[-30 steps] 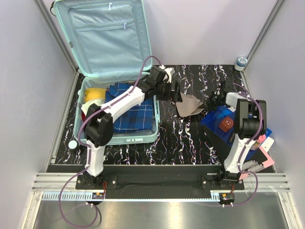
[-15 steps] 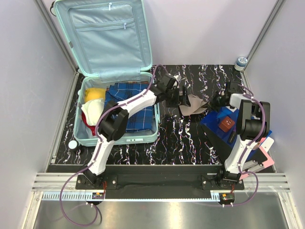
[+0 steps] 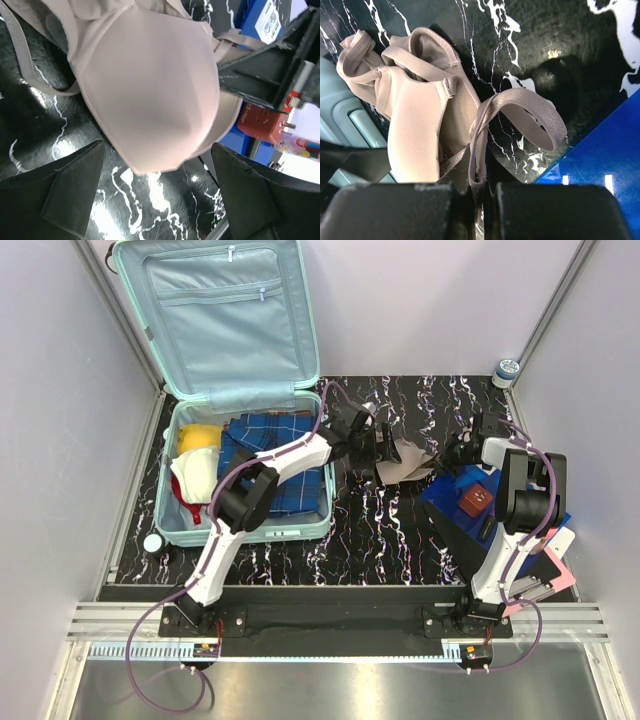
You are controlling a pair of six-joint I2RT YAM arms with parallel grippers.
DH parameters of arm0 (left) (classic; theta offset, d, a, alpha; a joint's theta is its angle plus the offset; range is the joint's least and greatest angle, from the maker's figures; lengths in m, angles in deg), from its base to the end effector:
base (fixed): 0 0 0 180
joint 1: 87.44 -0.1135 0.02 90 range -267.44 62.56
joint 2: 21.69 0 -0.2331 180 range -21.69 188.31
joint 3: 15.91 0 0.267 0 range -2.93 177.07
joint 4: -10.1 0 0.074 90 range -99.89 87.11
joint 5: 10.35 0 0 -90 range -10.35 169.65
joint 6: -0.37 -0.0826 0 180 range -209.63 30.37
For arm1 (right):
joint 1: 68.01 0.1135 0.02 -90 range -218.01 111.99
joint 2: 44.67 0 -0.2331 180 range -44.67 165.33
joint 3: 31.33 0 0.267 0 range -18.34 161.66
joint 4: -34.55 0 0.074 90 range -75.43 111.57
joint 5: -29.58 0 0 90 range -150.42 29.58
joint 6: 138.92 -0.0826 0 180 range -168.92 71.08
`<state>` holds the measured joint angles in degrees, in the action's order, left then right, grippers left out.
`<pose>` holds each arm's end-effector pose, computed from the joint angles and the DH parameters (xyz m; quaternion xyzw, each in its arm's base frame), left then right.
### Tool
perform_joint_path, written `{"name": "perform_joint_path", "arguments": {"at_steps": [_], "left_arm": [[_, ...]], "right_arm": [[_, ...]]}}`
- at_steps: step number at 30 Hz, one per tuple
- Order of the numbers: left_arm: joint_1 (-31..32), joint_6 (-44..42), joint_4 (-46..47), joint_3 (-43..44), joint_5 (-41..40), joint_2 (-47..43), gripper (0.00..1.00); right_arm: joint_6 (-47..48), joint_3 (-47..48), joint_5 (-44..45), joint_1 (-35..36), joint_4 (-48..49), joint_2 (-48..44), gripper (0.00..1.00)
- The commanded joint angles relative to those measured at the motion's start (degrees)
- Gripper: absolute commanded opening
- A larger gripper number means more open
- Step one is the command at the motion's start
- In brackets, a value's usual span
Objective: Pack the luggage
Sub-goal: Pick up the clothes at the center of the board.
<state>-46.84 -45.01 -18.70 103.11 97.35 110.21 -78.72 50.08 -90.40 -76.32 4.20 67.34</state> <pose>0.4013 -0.3770 0.1259 0.0313 0.9032 -0.3771 0.2026 0.4095 -0.0181 0.0665 0.2440 0.9050 0.2912 0.1913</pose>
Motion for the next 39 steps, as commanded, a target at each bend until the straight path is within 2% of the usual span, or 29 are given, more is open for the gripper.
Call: {"name": "perform_joint_path", "arguments": {"at_steps": [1,9,25,28,31,34,36,38,39], "left_arm": [[0.01,3.28,6.23,-0.57,1.73,2.4,0.93],[0.01,4.51,6.76,-0.31,1.29,4.16,0.94],[1.32,7.23,15.37,-1.62,7.7,4.95,0.95],[1.76,7.85,17.22,-2.76,8.5,4.51,0.93],[1.94,8.11,18.53,-4.0,8.76,3.9,0.82],[1.94,8.64,19.5,-4.52,9.38,3.81,0.6],[1.94,8.99,19.85,-4.26,9.73,3.9,0.39],[2.03,8.82,20.03,-4.18,10.17,3.81,0.28],[1.94,8.73,20.38,-4.17,10.6,3.81,0.15]], "right_arm": [[0.36,-0.39,-2.72,-0.12,1.37,-2.41,0.0],[0.88,-0.57,-3.42,-0.12,1.37,-2.76,0.0],[3.08,-0.92,-7.11,3.66,3.21,-2.23,0.0],[3.0,-0.84,-7.46,4.1,3.74,-2.23,0.0],[3.0,-1.01,-7.46,4.1,4.01,-2.67,0.0],[3.08,-1.27,-7.55,4.19,4.18,-3.02,0.0],[3.0,-1.62,-7.55,4.19,4.18,-3.37,0.0],[3.0,-1.89,-7.47,4.19,4.18,-4.16,0.0],[2.91,-2.15,-7.46,4.19,4.09,-4.51,0.0]]}}
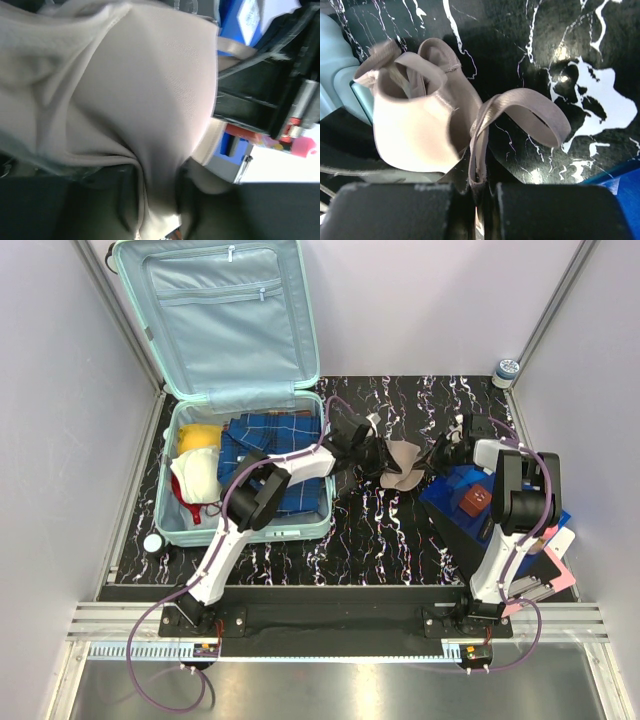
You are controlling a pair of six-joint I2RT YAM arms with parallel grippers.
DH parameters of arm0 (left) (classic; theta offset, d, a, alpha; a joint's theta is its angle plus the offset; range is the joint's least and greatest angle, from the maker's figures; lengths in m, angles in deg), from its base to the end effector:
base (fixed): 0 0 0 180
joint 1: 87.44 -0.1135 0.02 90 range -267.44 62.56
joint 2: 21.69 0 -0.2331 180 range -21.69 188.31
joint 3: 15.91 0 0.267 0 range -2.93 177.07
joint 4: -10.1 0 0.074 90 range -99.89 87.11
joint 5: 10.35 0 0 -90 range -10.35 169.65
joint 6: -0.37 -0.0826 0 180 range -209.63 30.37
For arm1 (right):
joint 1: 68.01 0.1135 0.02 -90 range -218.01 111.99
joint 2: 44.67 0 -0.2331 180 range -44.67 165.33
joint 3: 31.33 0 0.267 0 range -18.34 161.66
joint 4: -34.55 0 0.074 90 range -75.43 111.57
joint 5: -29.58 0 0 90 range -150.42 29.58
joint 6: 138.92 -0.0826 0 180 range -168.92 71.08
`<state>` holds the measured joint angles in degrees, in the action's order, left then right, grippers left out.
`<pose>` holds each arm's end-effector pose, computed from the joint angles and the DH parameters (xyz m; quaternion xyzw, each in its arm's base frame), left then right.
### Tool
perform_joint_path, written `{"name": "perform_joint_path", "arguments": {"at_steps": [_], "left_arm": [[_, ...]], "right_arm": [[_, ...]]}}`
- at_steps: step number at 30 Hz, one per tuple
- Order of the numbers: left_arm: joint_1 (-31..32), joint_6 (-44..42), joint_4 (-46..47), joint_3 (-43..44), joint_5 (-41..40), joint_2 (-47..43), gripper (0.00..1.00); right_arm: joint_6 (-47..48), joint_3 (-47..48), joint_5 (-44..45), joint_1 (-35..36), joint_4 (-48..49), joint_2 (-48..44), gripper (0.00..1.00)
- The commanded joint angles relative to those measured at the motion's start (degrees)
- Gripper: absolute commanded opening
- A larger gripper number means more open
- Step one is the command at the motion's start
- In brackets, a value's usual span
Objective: Pack the luggage
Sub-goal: Pick up the clothes at the center of the board, then place the clothes in the luggage.
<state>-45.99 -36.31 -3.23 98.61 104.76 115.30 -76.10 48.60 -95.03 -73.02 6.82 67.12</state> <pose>0.3949 -0.3956 0.0834 0.0086 0.8745 -0.4582 0.1587 0.4077 0.0114 0.0666 0.1805 0.9068 0.3298 0.1905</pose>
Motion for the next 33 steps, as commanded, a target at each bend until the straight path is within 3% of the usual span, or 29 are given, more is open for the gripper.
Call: {"name": "perform_joint_path", "arguments": {"at_steps": [1,3,4,6,8,9,10,11,17,27,33], "left_arm": [[1.09,-0.41,5.43,0.33,3.55,-1.46,0.09],[1.17,-0.85,6.57,0.5,4.51,-1.9,0.0],[1.18,-1.55,6.84,0.59,4.86,-2.16,0.0],[1.18,-2.25,6.93,1.29,4.69,-2.95,0.0],[1.35,-3.74,6.93,1.65,4.0,-4.53,0.0],[1.35,-4.18,6.76,1.65,3.38,-5.32,0.0],[1.35,-5.41,6.67,1.56,2.76,-6.02,0.0],[1.35,-6.2,5.97,1.82,1.11,-7.51,0.0],[1.26,-11.83,0.87,7.09,-3.65,-11.12,0.0],[-1.11,-20.0,-7.82,6.13,-8.23,-23.42,0.0],[-7.43,-24.13,-14.59,-4.93,-5.86,-39.85,0.0]], "right_arm": [[0.2,-0.84,-2.74,0.89,1.56,-4.91,0.0],[-0.33,-1.46,-2.74,0.89,1.38,-6.31,0.01],[-0.5,-1.72,-2.83,0.89,1.21,-6.75,0.04],[0.02,-1.9,-2.05,0.89,-0.54,-7.98,0.38],[0.72,-2.42,-1.34,0.8,-2.91,-10.44,0.63],[0.9,-2.69,-0.47,0.8,-3.79,-12.8,0.84],[1.07,-2.86,0.06,0.8,-5.72,-14.04,0.96],[1.51,-3.3,0.42,0.8,-6.61,-15.53,1.0],[3.09,-3.75,5.95,0.8,-16.53,-26.87,1.0],[4.68,-2.43,12.55,0.62,-27.97,-42.25,1.0],[4.42,-2.25,12.81,0.62,-28.5,-43.59,1.0]]}}
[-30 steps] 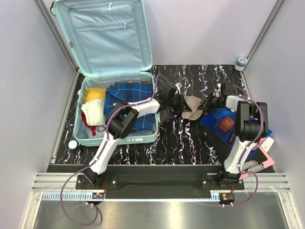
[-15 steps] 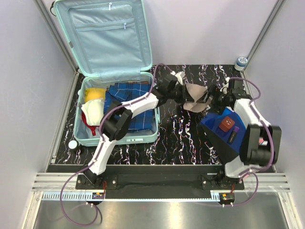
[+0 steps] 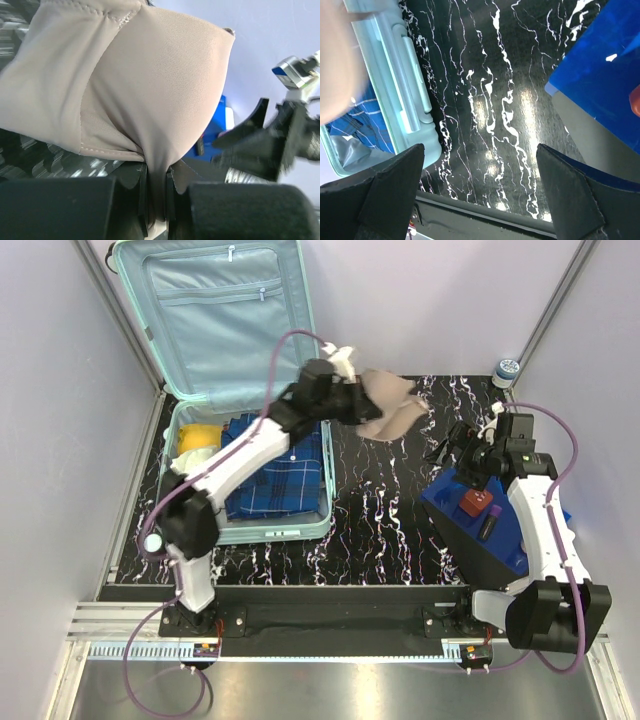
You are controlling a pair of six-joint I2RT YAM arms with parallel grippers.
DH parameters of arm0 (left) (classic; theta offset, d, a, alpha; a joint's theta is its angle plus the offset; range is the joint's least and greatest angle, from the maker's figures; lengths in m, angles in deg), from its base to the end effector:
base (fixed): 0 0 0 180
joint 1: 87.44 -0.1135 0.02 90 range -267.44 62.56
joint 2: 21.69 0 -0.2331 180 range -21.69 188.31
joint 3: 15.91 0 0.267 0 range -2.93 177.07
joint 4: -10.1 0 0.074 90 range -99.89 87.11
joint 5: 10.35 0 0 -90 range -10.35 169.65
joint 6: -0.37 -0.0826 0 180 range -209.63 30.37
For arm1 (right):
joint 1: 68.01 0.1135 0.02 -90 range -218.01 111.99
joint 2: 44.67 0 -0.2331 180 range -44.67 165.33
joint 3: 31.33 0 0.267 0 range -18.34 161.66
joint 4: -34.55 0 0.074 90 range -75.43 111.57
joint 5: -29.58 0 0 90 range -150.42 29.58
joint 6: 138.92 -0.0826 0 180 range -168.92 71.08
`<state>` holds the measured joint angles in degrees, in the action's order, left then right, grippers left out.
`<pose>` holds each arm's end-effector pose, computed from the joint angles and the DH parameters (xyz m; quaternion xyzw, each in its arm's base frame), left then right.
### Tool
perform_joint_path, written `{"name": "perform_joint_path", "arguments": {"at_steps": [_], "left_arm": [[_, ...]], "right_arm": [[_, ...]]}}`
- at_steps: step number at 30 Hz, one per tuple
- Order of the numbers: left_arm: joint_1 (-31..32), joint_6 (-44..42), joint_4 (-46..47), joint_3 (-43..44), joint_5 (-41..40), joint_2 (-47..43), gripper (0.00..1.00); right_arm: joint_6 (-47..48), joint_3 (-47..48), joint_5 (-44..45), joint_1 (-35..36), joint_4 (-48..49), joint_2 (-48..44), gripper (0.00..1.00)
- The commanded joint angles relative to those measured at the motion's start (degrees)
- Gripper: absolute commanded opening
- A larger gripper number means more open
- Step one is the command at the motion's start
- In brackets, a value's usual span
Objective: Pack the luggage
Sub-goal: Place the clothes in the luggage.
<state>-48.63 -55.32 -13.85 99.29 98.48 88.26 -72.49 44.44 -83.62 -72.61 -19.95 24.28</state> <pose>0.3804 -0.3401 0.3083 0.1267 0.7973 -0.4493 0.3827 0.3040 0.0082 0.2519 0.1519 0.9037 0.2432 0.3179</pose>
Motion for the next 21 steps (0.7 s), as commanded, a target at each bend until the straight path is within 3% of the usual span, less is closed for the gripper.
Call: {"name": "perform_joint_path", "arguments": {"at_steps": [1,9,13,21], "left_arm": [[-7.49,-6.08,-7.55,-8.41,1.2,-14.92,0.0],[-24.71,-16.71,-26.29,-19.32,5.34,-37.05,0.0],[-32.81,-20.24,-36.38,-21.71,10.24,-43.31,0.0],[-44.07,-25.07,-41.42,-27.77,18.35,-45.09,0.0]], "right_arm": [[0.9,1.9,1.23,0.21,-1.64,-0.57,1.0],[0.46,-0.12,-0.53,0.21,0.56,-0.57,1.0],[0.28,-1.26,-1.49,0.21,1.79,-0.48,1.0],[0.98,-1.61,-2.2,0.29,1.97,-1.71,1.0]]}}
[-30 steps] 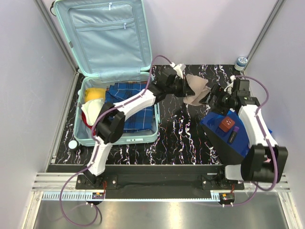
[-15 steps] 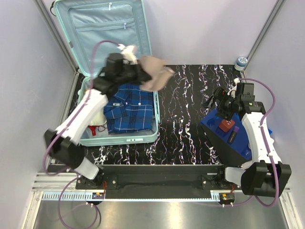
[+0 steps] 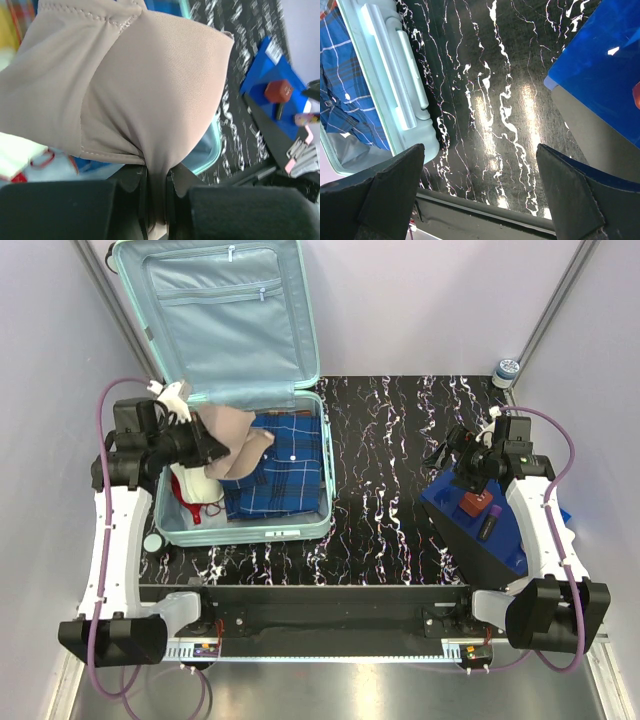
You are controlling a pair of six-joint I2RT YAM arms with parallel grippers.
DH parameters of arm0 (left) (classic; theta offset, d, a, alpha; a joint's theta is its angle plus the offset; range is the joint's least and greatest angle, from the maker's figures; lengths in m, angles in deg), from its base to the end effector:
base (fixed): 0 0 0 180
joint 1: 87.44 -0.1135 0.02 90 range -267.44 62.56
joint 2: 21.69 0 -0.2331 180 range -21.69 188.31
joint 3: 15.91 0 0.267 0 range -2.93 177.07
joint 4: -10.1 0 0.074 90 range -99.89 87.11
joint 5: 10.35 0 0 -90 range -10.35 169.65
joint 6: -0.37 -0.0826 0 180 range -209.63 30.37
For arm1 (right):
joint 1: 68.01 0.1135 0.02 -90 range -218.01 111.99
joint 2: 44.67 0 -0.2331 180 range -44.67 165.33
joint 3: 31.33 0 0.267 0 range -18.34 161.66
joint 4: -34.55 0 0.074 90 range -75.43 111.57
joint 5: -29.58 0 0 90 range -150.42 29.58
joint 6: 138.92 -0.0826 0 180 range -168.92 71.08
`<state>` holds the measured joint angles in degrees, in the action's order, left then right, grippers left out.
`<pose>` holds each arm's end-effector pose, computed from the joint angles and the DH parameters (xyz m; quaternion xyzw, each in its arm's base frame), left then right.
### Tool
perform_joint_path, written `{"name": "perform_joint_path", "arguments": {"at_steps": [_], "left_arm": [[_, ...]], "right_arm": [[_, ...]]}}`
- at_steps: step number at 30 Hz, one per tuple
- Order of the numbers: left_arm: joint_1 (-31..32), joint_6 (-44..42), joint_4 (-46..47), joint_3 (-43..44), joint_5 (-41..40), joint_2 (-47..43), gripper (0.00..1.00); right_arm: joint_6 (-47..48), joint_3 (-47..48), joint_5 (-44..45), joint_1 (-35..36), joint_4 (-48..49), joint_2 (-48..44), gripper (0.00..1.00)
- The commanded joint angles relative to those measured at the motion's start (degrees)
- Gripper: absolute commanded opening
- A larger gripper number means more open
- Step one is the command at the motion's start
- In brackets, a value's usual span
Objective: Pack the luggage
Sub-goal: Place the clothes in the luggage.
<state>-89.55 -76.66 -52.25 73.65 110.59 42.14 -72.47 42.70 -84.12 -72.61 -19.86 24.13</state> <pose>0.2754 -0.0324 0.3522 0.0058 0.8694 -0.2782 0.4084 0.3011 0.0091 0.2419 0.1536 0.9071 0.2460 0.3050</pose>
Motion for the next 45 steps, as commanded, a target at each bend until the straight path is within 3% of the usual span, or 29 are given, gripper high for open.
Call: {"name": "perform_joint_path", "arguments": {"at_steps": [1,6,12,22,32,40,45], "left_arm": [[-4.12,-3.83,-2.5,-2.22,7.37,1.47,0.0],[-11.5,-4.18,-1.35,-0.39,10.97,7.7,0.0],[-15.72,-4.27,1.64,3.66,15.81,17.52,0.0],[-23.11,-4.71,2.25,11.84,17.13,31.52,0.0],[-24.87,-3.92,2.43,19.83,15.91,41.63,0.0],[-24.44,-5.59,2.08,21.25,7.57,44.0,0.0],[-19.17,-6.91,1.99,22.83,-0.34,45.59,0.0]], "right_arm": [[0.96,-0.04,-1.61,0.21,1.88,-1.73,1.0],[1.31,-0.57,-1.17,0.21,1.7,-2.7,1.0],[1.58,-0.74,-1.26,0.21,1.7,-2.53,1.0],[1.75,-1.62,-0.64,0.21,1.44,-3.49,1.0],[2.02,-1.62,-0.47,0.21,1.44,-3.49,1.0],[2.02,-1.8,-0.47,0.21,1.44,-2.7,1.0],[2.19,-1.89,-0.47,0.21,1.62,-2.35,1.0]]}}
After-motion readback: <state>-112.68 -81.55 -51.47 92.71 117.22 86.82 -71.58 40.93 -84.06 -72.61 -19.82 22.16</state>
